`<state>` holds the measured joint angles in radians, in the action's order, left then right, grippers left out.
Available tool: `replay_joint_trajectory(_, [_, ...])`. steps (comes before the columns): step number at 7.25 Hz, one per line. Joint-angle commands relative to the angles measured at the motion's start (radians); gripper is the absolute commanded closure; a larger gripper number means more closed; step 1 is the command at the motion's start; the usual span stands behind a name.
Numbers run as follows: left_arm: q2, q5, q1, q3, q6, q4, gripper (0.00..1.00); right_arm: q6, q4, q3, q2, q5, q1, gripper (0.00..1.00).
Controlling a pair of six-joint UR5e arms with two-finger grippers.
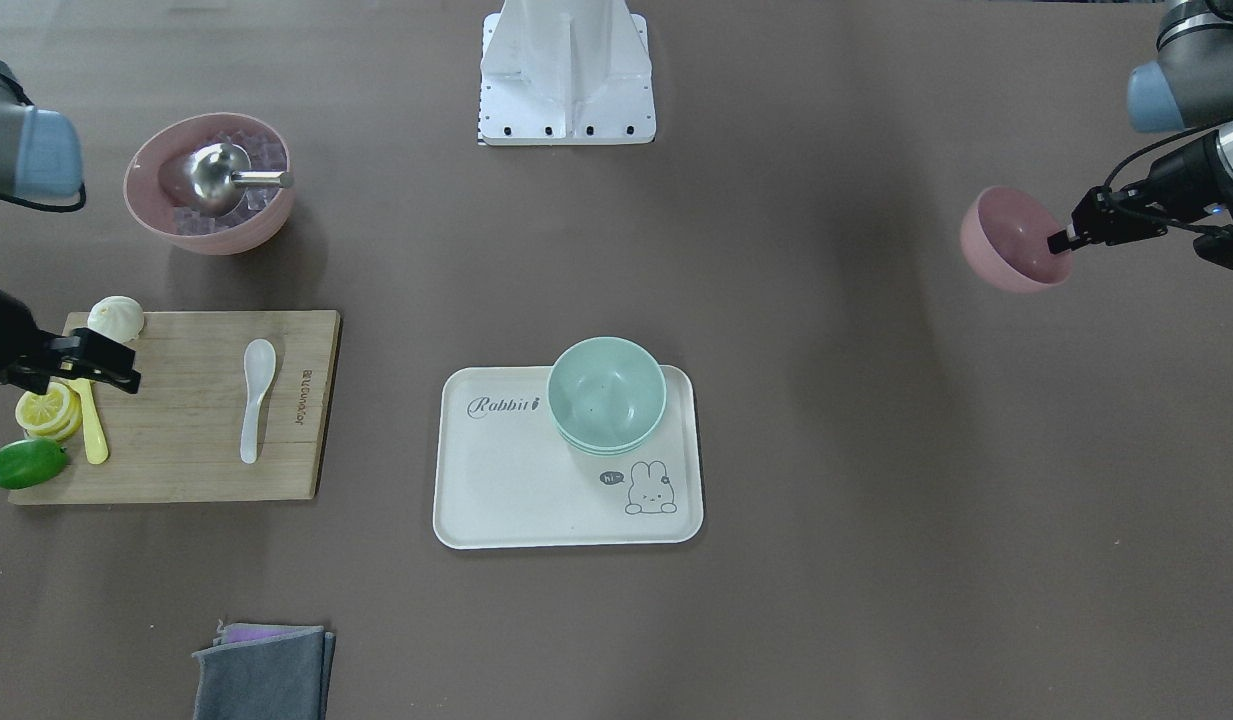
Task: Stack pink bowl on green and place spoon
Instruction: 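Reach the left gripper to the pink bowl and grasp its rim, then lift the pink bowl with the left gripper while the right grasps the white spoon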
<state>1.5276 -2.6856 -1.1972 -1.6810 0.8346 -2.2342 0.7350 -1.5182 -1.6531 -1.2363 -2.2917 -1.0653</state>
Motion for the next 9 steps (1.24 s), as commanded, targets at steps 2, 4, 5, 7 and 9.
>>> replay_joint_trajectory(2, [0.338, -0.042, 0.036, -0.008, 0.483, 0.016, 1.0, 0.168, 0.226, 0.183, 0.075, 0.106, 0.131, 0.02])
replay_joint_trajectory(4, [0.454, -0.039, 0.076, -0.002, 0.587, 0.075, 1.0, 0.167, 0.243, 0.214, 0.078, 0.13, 0.159, 0.06])
replay_joint_trajectory(5, [0.503, -0.025, 0.091, 0.003, 0.584, 0.144, 1.0, 0.167, 0.243, 0.214, 0.072, 0.13, 0.174, 0.07])
replay_joint_trajectory(7, [0.525, 0.03, 0.129, 0.006, 0.586, 0.157, 1.0, 0.17, 0.245, 0.214, 0.077, 0.13, 0.192, 0.23])
replay_joint_trajectory(9, [0.528, 0.03, 0.131, 0.009, 0.586, 0.157, 1.0, 0.166, 0.245, 0.199, 0.078, 0.12, 0.192, 0.97])
